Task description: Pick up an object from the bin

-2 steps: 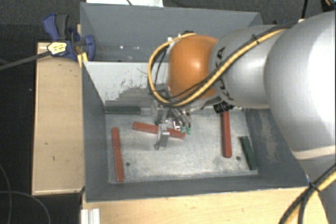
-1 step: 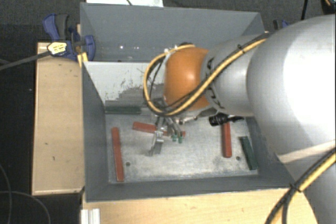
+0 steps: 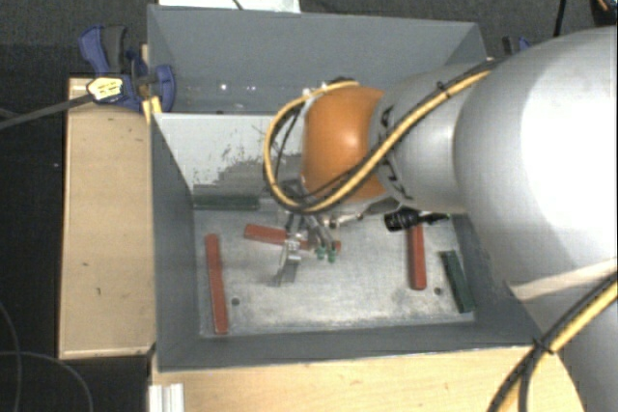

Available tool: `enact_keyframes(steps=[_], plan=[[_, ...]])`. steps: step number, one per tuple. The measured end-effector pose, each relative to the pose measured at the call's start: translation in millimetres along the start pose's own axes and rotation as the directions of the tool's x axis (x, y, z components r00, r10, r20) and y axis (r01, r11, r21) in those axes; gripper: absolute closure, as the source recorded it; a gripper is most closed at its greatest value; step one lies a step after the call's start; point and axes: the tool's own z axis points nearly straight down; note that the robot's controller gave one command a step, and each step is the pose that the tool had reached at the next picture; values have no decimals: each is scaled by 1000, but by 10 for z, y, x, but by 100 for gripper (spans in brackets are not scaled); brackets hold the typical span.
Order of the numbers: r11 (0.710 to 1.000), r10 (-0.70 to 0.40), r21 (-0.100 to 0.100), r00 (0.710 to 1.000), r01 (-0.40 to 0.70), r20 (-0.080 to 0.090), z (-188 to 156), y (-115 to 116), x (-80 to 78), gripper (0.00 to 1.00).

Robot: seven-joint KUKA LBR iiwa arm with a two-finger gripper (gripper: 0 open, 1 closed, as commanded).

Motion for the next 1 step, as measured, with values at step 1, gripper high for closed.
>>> enact_keyframes(steps=[1], plan=[[1000,2,0,1000,-2,0,-1,1,-1,100]])
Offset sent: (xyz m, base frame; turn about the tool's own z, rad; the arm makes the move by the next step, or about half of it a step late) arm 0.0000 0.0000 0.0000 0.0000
